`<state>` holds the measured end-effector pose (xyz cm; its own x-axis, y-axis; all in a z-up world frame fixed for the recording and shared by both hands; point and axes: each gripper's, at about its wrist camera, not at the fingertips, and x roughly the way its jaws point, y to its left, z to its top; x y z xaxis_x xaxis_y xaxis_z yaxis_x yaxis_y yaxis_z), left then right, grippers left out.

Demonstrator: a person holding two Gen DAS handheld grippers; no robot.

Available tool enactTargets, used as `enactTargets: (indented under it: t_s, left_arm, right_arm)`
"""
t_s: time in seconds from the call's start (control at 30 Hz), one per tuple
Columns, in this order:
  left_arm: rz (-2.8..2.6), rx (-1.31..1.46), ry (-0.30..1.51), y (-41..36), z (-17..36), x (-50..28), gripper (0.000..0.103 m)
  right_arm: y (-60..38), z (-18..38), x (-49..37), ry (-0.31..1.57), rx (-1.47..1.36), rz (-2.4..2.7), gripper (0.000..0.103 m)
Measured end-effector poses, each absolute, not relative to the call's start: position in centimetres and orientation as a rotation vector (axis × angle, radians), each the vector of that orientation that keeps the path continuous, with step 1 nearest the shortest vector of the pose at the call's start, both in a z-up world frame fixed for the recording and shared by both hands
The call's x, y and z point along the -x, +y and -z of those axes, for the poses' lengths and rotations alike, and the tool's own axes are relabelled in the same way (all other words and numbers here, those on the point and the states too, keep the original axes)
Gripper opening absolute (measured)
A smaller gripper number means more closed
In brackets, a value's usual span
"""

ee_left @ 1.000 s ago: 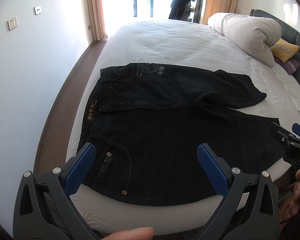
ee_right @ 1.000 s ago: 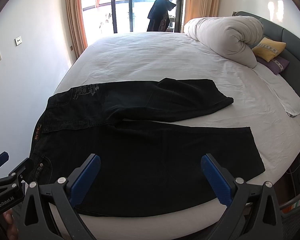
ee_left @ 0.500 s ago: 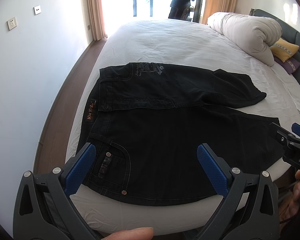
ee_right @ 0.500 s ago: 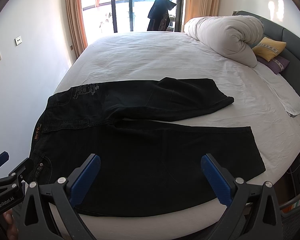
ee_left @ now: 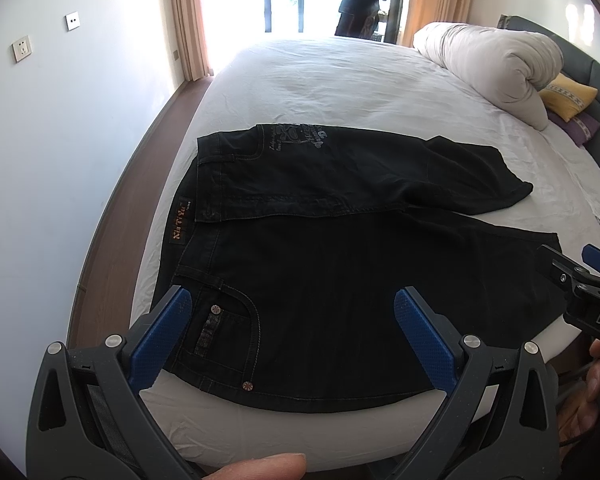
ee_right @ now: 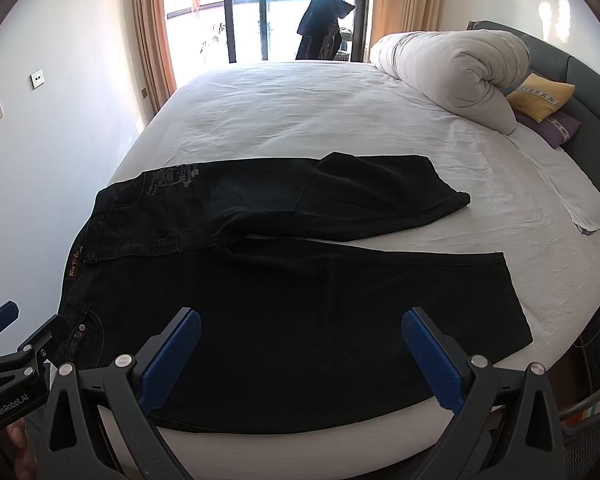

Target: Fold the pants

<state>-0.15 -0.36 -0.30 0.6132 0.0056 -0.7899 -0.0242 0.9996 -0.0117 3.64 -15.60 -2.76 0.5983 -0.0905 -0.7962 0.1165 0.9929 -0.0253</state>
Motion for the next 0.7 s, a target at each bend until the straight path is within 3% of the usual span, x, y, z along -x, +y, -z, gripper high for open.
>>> enactTargets:
  t_s: [0.37, 0.7]
  left_arm:
    - [0.103, 0.008, 0.874, 0.8, 0.7, -3.4, 0.103]
    - [0.345, -0.126, 0.981, 3.8, 2.9, -20.6, 0.103]
  right_arm:
    - [-17.6, 3.0, -5.1, 0.912, -0.031, -0.042, 0.103]
    - [-19.8, 2.6, -13.6, 0.878, 0.073, -0.235, 0.103]
